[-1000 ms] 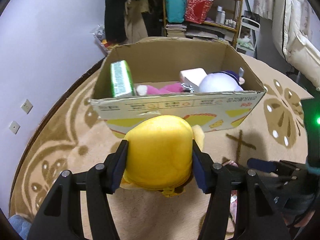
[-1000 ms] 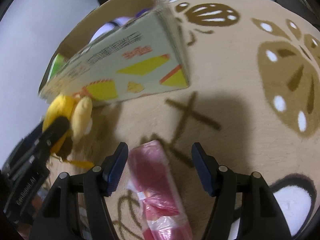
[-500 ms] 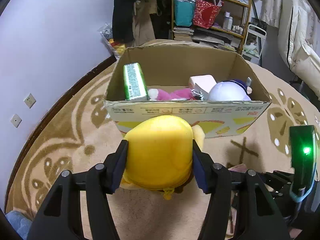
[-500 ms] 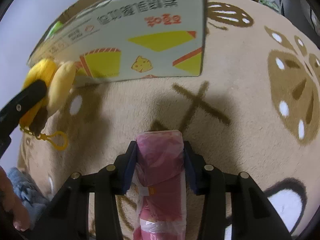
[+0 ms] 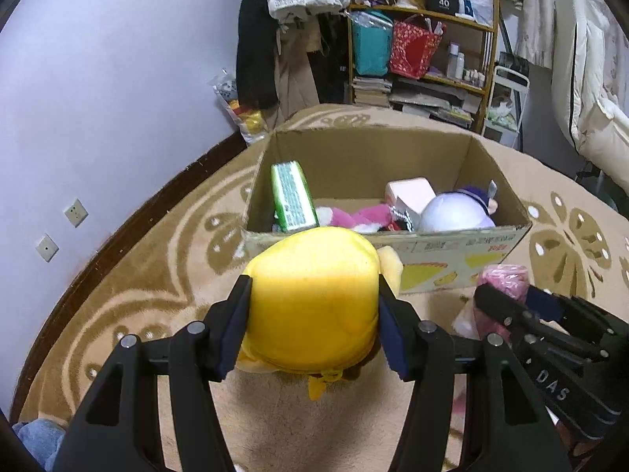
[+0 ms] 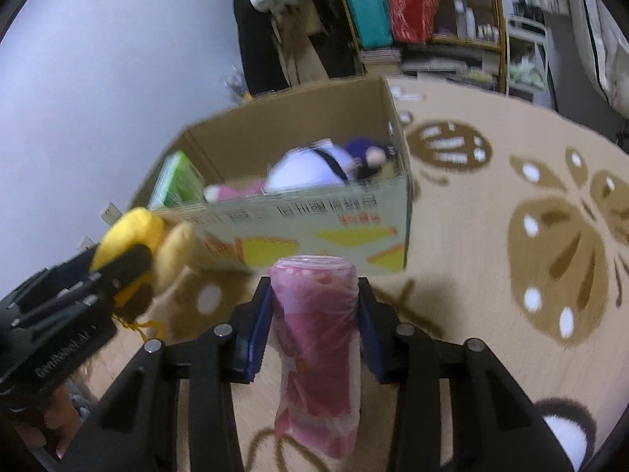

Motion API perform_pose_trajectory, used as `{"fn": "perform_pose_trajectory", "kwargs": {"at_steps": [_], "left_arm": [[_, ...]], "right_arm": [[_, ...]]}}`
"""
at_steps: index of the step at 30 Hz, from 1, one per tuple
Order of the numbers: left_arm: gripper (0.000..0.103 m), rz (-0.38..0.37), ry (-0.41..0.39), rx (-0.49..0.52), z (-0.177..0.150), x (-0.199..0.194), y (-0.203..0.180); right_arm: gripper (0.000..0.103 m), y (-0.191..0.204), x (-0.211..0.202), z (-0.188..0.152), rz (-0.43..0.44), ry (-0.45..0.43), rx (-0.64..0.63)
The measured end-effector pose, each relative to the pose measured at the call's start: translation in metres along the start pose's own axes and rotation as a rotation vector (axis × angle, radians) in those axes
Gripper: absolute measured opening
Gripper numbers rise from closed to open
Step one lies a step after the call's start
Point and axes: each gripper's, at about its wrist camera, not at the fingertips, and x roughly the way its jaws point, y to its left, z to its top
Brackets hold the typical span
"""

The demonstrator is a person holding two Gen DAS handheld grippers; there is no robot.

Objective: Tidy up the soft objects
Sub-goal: 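Lift the duck plush with the left tool while the right tool carries the pink package over the box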

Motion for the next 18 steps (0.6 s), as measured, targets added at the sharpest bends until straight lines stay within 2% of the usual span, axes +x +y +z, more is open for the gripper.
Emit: {"fn": "perform_pose_trajectory", "kwargs": {"at_steps": [4,11,18], "left_arm": [[0.058,0.023,-0.031,-0.003,0.004,-0.006,0.003],[0.058,0.026,-0.054,-0.021,0.008,-0.012,0.009],[0.058,0.051,-0.138,-0.021,0.018,-0.031,0.015]], "right_arm": [[0.022,0.000,-0.010,0.010,0.019,-0.065,-0.005],[0.018,-0.001,-0.009,0.015,0.059,-0.086,-0.006],[0.018,0.007,-0.035,0.023,0.081,-0.180,-0.029]]}}
